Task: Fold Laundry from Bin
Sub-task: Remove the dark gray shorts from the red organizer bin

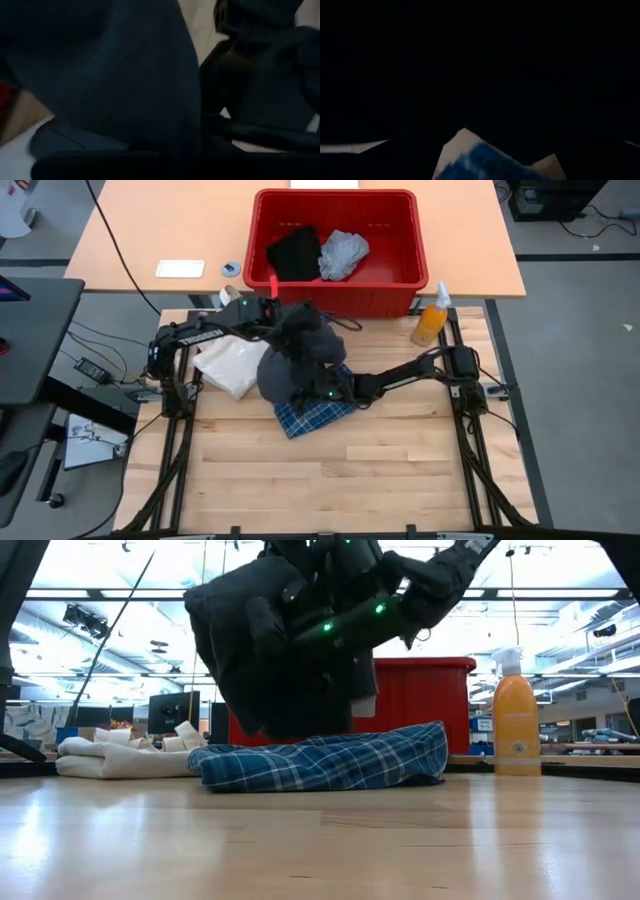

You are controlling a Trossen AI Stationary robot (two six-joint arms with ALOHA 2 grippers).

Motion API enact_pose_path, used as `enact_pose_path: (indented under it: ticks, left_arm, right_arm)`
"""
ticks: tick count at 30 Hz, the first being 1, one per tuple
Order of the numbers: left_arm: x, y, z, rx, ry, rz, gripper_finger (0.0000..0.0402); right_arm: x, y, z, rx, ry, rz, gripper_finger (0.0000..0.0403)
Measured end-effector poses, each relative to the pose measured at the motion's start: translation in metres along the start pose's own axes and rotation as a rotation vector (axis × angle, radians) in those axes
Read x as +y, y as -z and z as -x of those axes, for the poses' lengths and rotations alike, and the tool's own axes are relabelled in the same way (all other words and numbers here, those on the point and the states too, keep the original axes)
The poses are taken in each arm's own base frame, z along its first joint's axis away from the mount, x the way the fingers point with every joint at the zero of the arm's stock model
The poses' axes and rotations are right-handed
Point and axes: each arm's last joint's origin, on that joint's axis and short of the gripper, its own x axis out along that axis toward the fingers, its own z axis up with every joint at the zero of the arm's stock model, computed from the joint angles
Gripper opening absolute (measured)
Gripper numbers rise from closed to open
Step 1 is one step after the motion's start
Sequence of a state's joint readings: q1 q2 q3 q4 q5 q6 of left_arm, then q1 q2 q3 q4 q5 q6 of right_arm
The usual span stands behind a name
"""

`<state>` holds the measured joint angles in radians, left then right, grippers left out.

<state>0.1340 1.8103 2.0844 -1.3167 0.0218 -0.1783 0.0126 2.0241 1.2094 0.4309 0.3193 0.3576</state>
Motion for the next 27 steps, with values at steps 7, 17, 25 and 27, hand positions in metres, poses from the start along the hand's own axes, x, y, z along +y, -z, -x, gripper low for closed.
enact_pose_path:
  ticks: [7,17,25,27]
  left_arm:
    - [-0.014,0.009,-0.026,0.051,0.013,-0.027,0.0034]
    - [-0.016,0.006,-0.028,0.014,0.054,0.019,0.0034]
    - [-0.014,0.001,-0.024,-0.037,0.069,0.055,0.0034]
    - [-0.012,0.001,-0.025,-0.032,0.063,0.067,0.0034]
  right_arm:
    - [-0.006,0.012,0.012,0.21,0.109,0.089,0.0346]
    - [0.001,0.001,0.007,0.074,0.011,0.083,0.0346]
    - [0.007,-0.008,0.007,0.004,-0.124,0.059,0.0346]
    - [0.006,-0.005,0.007,0.043,-0.111,0.04,0.0346]
